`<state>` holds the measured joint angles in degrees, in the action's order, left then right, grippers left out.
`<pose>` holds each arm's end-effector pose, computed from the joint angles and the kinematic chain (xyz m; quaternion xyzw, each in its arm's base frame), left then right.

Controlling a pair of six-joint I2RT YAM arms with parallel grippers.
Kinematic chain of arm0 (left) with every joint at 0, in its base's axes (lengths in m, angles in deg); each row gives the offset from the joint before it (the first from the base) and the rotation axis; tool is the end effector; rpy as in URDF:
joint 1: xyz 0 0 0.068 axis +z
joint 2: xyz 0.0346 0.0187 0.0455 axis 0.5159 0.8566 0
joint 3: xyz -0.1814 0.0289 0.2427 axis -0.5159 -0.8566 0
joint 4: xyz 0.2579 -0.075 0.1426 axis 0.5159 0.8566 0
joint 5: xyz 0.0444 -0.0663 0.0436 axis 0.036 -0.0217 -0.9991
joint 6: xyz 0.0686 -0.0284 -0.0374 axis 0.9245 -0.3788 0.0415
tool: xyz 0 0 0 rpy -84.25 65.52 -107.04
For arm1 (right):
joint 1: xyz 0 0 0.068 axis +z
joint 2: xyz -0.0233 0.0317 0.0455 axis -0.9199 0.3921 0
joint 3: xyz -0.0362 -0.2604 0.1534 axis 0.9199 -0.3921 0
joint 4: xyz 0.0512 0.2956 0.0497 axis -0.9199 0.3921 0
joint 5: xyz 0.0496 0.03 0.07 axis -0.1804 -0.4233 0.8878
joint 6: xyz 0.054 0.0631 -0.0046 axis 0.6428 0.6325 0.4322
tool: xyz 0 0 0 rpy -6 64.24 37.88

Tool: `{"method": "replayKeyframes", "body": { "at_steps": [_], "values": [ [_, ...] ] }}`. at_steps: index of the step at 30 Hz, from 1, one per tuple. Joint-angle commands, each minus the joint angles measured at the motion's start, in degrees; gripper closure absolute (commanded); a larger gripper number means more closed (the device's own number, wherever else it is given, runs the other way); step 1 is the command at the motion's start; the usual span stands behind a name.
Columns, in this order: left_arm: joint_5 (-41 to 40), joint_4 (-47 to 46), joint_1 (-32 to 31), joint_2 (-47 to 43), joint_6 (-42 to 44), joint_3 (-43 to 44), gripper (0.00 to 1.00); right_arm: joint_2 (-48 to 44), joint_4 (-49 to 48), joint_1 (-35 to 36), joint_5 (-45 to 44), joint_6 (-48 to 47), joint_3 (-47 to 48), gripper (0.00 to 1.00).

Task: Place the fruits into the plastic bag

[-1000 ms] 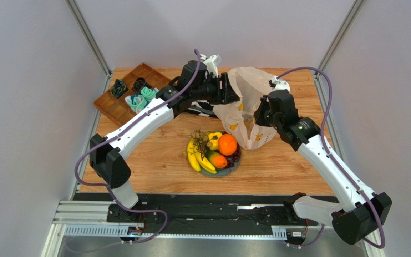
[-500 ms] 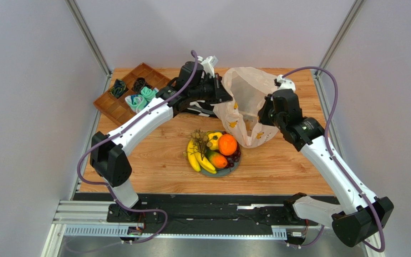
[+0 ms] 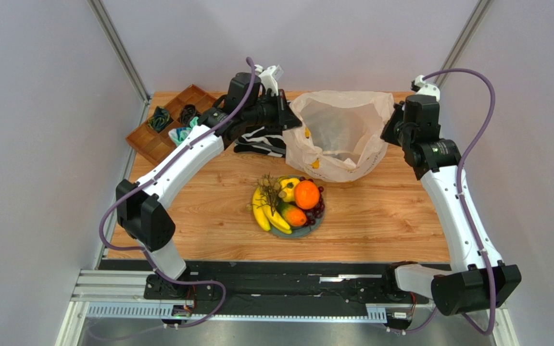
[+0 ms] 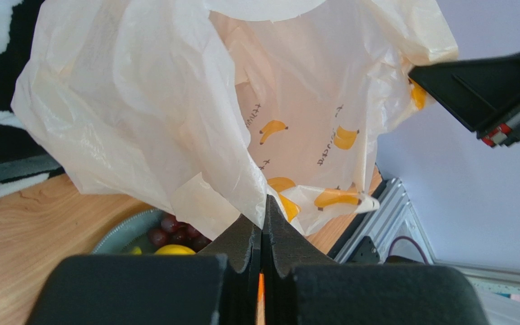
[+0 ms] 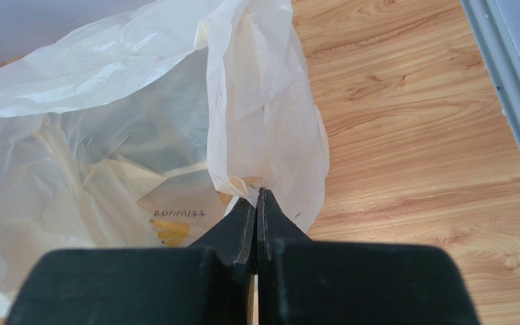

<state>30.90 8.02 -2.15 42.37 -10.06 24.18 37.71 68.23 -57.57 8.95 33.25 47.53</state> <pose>0.3851 -0.2848 0.4051 0.0987 0.8229 -0.4307 0.3572 0.3149 0.0376 0.4140 0.1300 0.8578 0.0436 0.4953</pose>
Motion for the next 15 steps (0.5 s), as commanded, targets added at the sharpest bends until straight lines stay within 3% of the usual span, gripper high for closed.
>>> {"method": "replayKeyframes", "body": {
  "at_steps": [1,4,7,8,11,15],
  "values": [
    [0.29,0.86,0.16,-0.09,2.95,3.9,1.0,1.36,-0.66,-2.13,1.11,-2.78,4.54,1.0],
    [-0.33,1.99,0.6,0.96,3.57,4.43,1.0,2.59,0.56,-2.31,3.92,-2.7,5.77,1.0],
    [0.54,1.74,0.69,1.76,2.78,4.43,1.0,2.34,1.88,-2.23,9.18,-2.08,5.43,0.84],
    [0.89,1.39,0.69,1.84,2.17,4.0,1.0,1.81,2.06,-2.22,9.99,-1.9,5.17,0.68],
    [0.99,0.68,0.69,1.76,1.63,3.55,1.0,-0.99,2.59,-2.31,12.71,-0.94,3.85,0.35],
    [0.81,0.77,0.78,1.76,1.28,3.73,1.0,-6.36,4.17,-1.7,15.09,-0.32,3.49,0.21]
  ]
}}
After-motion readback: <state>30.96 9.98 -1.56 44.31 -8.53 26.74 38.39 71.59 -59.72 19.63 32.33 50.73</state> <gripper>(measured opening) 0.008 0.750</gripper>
